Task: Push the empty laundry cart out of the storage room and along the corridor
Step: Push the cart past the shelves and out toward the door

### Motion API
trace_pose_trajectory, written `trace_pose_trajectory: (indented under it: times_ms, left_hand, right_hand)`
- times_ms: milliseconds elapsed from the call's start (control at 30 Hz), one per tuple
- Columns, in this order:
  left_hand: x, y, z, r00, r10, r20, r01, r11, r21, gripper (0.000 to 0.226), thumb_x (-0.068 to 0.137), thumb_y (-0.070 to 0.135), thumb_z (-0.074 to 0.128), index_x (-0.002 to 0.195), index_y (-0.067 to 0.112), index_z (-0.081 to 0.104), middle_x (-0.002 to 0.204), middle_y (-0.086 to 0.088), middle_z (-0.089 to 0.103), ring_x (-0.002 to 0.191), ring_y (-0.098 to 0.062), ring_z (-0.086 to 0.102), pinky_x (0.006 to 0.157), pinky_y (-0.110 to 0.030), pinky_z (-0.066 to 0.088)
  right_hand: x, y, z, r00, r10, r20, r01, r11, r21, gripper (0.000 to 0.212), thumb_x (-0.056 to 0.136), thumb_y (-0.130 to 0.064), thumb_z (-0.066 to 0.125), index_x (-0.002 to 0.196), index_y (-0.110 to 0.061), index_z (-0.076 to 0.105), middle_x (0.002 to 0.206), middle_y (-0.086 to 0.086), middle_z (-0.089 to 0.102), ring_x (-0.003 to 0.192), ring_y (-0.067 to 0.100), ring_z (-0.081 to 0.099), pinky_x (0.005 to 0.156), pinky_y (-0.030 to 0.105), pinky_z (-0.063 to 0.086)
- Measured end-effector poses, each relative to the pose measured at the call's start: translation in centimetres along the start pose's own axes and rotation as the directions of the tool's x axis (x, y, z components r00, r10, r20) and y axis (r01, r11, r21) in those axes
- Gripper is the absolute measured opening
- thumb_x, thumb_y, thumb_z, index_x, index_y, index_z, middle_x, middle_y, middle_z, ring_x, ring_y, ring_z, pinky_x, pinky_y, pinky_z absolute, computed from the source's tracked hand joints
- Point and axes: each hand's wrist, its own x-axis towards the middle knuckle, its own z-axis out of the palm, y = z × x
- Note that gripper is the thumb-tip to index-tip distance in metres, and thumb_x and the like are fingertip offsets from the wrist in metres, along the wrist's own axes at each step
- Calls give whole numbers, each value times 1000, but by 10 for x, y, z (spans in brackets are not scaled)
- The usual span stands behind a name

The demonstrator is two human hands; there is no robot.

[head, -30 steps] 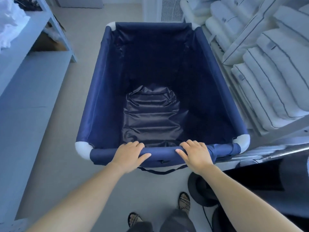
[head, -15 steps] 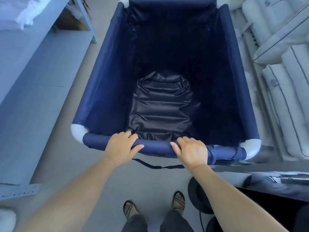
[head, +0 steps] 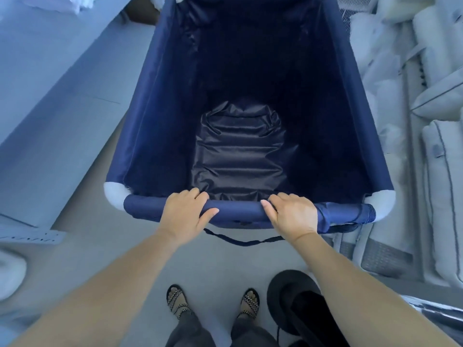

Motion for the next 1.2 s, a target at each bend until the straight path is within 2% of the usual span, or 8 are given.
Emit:
trace_pose_trajectory:
  times_ms: [100,233,333,467,567,700,1000,1200]
  left_hand:
    - [-4,11,0,999,-31,16,32,998,-47,45,88,54,32,94,17,57,81,2,58,69,-22,54,59,-33,36]
    - [-14,5,0,990,92,107,-78,988,-133,46,89,55,36,114,21,51,98,6,57,85,-19,55,64,-29,37]
    - [-31,-12,-1,989,-26,149,40,995,-94,49,85,61,41,110,20,51,97,4,57,87,-21,55,64,-35,45]
    - [-42,-7,2,977,-118,176,126,991,-34,55,80,69,41,106,21,49,96,6,57,89,-20,56,59,-33,41]
    - [-44,6,5,980,-136,145,141,990,-22,58,78,72,42,105,21,49,95,7,57,86,-20,58,56,-32,36]
    - [-47,16,8,988,-131,77,132,991,-8,58,76,72,45,96,17,50,84,3,61,70,-23,61,49,-29,32]
    - [-37,8,14,989,-117,89,127,984,-123,47,82,70,39,85,23,34,79,5,57,66,-20,55,49,-29,24]
    - [-42,-35,16,995,-65,71,71,993,-93,44,84,66,40,81,23,30,76,5,58,60,-18,46,46,-28,23]
  right_hand:
    - [5,17,-1,999,-37,-12,37,999,12,37,94,-41,44,75,-16,63,67,3,61,64,28,54,58,32,25]
    - [15,32,-8,994,-80,75,80,997,0,49,93,-51,24,86,-21,62,81,-1,61,75,24,55,63,31,26]
    - [17,35,-16,978,-115,175,118,993,-5,65,84,-66,9,105,-29,58,98,-4,58,87,21,53,79,33,31]
    - [13,15,-21,961,-180,210,191,981,-36,84,73,-78,-2,117,-31,52,106,-4,56,96,22,49,95,38,24]
    - [14,-15,-15,944,-240,225,257,965,-46,83,73,-80,3,116,-29,52,105,-3,56,94,24,49,94,39,26]
    - [20,-34,-9,941,-260,217,281,957,-68,81,70,-82,8,107,-26,55,100,-3,56,90,23,48,89,38,27]
    - [38,-38,-13,932,-238,274,275,956,-105,79,70,-82,14,110,-26,53,99,-3,54,93,20,46,96,36,25]
    - [46,-69,-9,935,-214,281,205,977,61,62,77,-76,37,108,-26,56,99,-3,56,97,19,46,96,34,23]
